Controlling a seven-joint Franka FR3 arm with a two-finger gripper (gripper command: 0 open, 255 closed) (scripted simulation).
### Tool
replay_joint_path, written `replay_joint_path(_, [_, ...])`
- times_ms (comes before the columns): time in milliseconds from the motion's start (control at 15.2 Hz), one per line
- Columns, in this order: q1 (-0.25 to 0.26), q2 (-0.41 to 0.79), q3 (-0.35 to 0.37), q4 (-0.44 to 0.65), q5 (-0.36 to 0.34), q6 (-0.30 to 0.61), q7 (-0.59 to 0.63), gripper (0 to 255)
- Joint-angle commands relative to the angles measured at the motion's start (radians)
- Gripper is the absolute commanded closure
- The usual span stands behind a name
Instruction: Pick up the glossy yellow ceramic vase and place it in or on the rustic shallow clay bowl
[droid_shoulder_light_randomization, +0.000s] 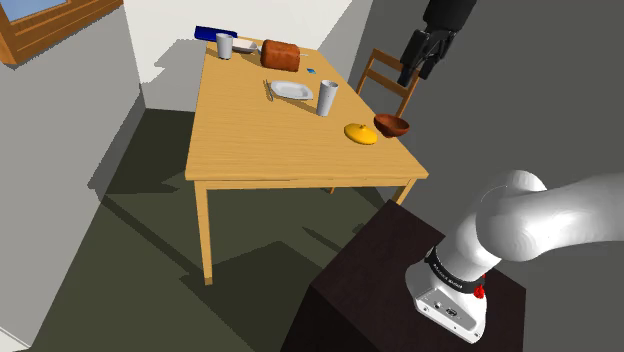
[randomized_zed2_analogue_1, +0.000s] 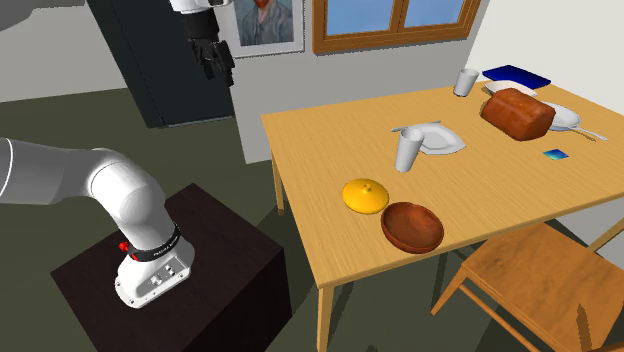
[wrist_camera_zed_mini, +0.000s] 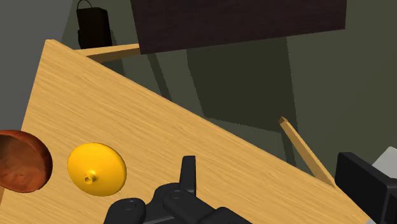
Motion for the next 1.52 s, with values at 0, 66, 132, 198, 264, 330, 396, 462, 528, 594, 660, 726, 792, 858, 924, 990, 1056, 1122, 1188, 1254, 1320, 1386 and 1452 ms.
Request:
replay_joint_path(0, [0.0,0.0,0.0,0.0,0.0,0.0,0.0,0])
replay_joint_path(66, [-0.005,0.013,-0.019,-0.01,-0.01,0.022,-0.017,0])
replay_joint_path(132, [-0.01,0.028,-0.037,-0.018,-0.019,0.044,-0.034,0])
replay_joint_path(198, [-0.015,0.044,-0.056,-0.025,-0.028,0.066,-0.051,0])
replay_joint_path(264, [-0.02,0.061,-0.074,-0.031,-0.037,0.088,-0.068,0])
replay_joint_path(330, [-0.024,0.079,-0.093,-0.036,-0.045,0.11,-0.084,0])
replay_joint_path(396, [-0.029,0.098,-0.111,-0.039,-0.053,0.132,-0.101,0])
replay_joint_path(462, [-0.033,0.119,-0.129,-0.041,-0.06,0.154,-0.118,0])
replay_joint_path(528, [-0.037,0.141,-0.148,-0.042,-0.067,0.177,-0.134,0])
replay_joint_path(594, [-0.041,0.164,-0.166,-0.042,-0.073,0.198,-0.151,0])
replay_joint_path(660, [-0.045,0.188,-0.184,-0.041,-0.078,0.22,-0.168,0])
replay_joint_path(726, [-0.049,0.213,-0.202,-0.038,-0.082,0.242,-0.185,0])
replay_joint_path(792, [-0.052,0.239,-0.22,-0.034,-0.085,0.263,-0.202,0])
replay_joint_path(858, [-0.055,0.267,-0.238,-0.029,-0.088,0.284,-0.219,0])
replay_joint_path(924, [-0.058,0.295,-0.255,-0.022,-0.089,0.305,-0.237,0])
replay_joint_path(990, [-0.06,0.324,-0.273,-0.014,-0.089,0.326,-0.255,0])
replay_joint_path(1056, [-0.063,0.354,-0.29,-0.005,-0.088,0.346,-0.273,0])
replay_joint_path(1122, [-0.065,0.385,-0.307,0.005,-0.086,0.365,-0.292,0])
replay_joint_path(1188, [-0.067,0.417,-0.324,0.016,-0.082,0.384,-0.311,0])
replay_joint_path(1254, [-0.069,0.45,-0.34,0.029,-0.077,0.403,-0.33,0])
replay_joint_path(1320, [-0.071,0.484,-0.357,0.043,-0.07,0.42,-0.35,0])
replay_joint_path(1386, [-0.072,0.519,-0.372,0.058,-0.062,0.437,-0.371,0])
replay_joint_path(1452, [-0.074,0.554,-0.388,0.074,-0.052,0.454,-0.393,0])
